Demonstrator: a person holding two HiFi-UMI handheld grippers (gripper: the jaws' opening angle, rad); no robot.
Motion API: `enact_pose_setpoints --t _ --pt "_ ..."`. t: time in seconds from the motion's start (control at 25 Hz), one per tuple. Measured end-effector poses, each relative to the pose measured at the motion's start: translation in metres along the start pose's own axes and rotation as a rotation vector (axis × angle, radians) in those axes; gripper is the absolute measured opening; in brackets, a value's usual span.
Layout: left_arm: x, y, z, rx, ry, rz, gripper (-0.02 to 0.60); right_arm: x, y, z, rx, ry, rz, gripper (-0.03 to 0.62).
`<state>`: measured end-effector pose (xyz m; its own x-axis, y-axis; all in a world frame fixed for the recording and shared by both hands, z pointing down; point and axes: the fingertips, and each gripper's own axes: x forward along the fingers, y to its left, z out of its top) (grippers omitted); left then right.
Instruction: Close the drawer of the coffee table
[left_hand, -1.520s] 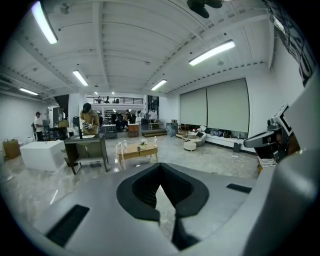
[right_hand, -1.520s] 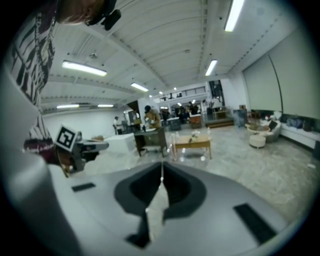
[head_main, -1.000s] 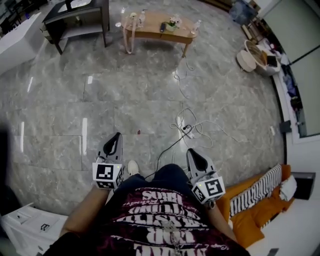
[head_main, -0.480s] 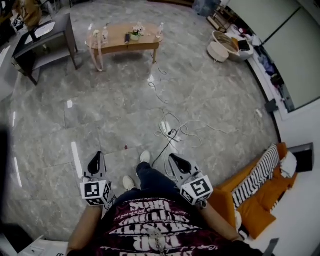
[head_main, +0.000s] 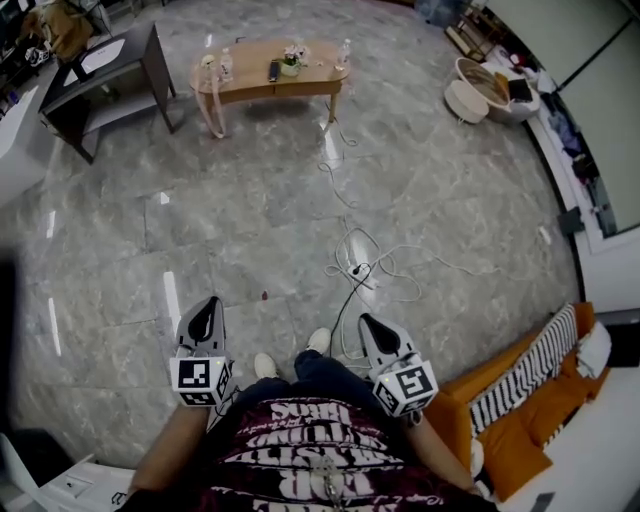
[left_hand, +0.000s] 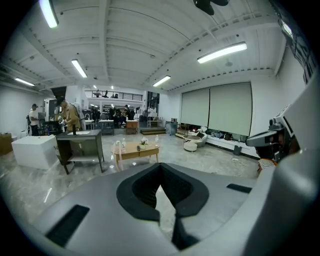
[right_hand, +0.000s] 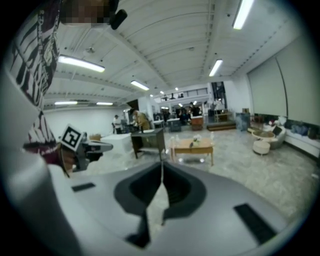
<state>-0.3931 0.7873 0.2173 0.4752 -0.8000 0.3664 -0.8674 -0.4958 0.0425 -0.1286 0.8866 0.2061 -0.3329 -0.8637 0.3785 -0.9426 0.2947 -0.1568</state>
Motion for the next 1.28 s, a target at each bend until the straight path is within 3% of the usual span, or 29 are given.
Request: enact_pose_setpoints --t 0.28,0.48,0.6,0.8,0.92,1.08,1.28 --pt "0.059 -0.052 0.061 -0.04 -0.125 -0.064 0.021 0.017 -0.067 0.027 -0.035 -0.046 0.034 0.035" --pt "0.079 -0.082 0.062 -0.104 -0.114 -0.033 0.02 0.02 -0.1 0.036 -0.084 -0.047 0.093 0.035" --pt "0.087 -0.088 0.061 -0.084 -0.105 -0.014 0.021 0.03 -0.113 0.037 -0.075 -0.06 0.115 0.035" --pt "0.081 -0.077 0.075 -0.041 -0.13 0.06 0.021 0.04 -0.125 0.048 -0.043 -0.138 0.14 0.035" --pt "0.079 -0.069 0.074 -0.054 -0.12 0.09 0.021 0.051 -0.124 0.053 -0.023 -0.144 0.165 0.035" --pt "0.085 -0.052 0.071 -0.087 -0.101 0.102 0.021 0.066 -0.108 0.054 -0.018 -0.128 0.211 0.035" --pt "0.108 -0.032 0.073 -0.056 -0.08 0.079 0.021 0.096 -0.106 0.062 0.02 -0.113 0.199 0.035"
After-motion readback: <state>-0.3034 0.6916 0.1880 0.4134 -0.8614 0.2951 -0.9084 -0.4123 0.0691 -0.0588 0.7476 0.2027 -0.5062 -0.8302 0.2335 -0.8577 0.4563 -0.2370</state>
